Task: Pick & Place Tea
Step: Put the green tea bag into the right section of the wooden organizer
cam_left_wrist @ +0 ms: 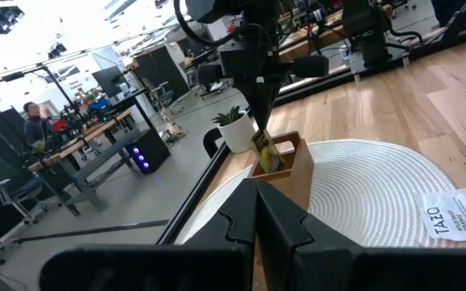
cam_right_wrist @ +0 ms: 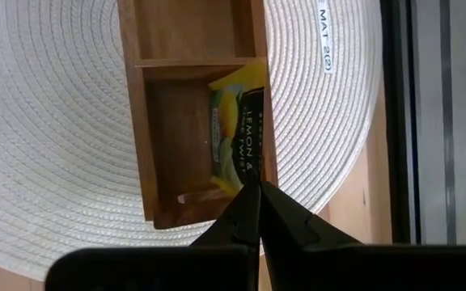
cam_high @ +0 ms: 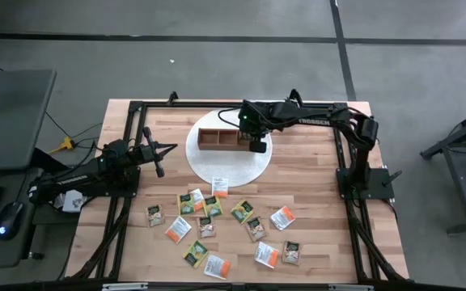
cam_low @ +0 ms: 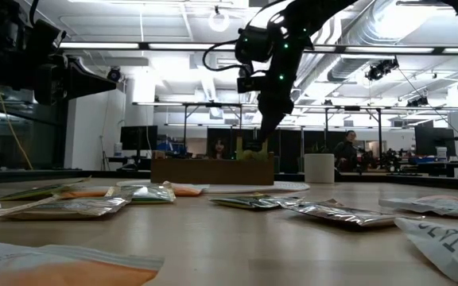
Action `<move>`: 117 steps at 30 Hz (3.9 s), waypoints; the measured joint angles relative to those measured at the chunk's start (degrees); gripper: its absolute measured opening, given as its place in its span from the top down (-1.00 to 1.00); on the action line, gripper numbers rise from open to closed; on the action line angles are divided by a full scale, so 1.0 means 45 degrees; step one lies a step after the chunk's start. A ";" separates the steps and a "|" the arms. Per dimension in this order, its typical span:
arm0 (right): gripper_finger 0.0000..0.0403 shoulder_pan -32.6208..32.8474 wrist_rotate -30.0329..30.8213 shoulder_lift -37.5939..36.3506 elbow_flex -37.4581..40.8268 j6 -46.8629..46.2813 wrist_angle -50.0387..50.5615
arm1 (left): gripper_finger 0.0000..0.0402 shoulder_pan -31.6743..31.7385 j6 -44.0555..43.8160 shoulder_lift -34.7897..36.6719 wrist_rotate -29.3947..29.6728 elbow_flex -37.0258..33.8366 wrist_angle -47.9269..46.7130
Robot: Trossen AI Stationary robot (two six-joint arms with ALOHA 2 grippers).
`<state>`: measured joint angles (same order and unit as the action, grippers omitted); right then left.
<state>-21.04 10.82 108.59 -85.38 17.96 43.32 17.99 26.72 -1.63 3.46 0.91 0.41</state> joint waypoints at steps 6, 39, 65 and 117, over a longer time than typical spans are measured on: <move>0.87 0.0000 0.0037 0.0035 0.0010 -0.0554 -0.0163 | 1.00 -0.0002 0.0005 0.0000 0.0000 0.0000 0.0002; 0.07 0.4283 -0.4455 -0.1991 0.3660 -1.3392 -0.0908 | 1.00 -0.0001 0.0003 0.0000 0.0000 0.0000 0.0004; -0.25 0.7015 -0.3933 -0.0957 0.5041 -1.7356 -0.5536 | 1.00 0.0001 0.0005 0.0000 0.0000 0.0005 0.0004; 0.54 0.7082 -0.5194 0.0850 0.4823 -1.9497 -0.6540 | 1.00 0.0000 0.0005 0.0000 0.0000 0.0001 0.0002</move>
<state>10.83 -12.56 112.42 -63.68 -69.77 13.89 17.99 26.74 -1.63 3.46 0.91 0.42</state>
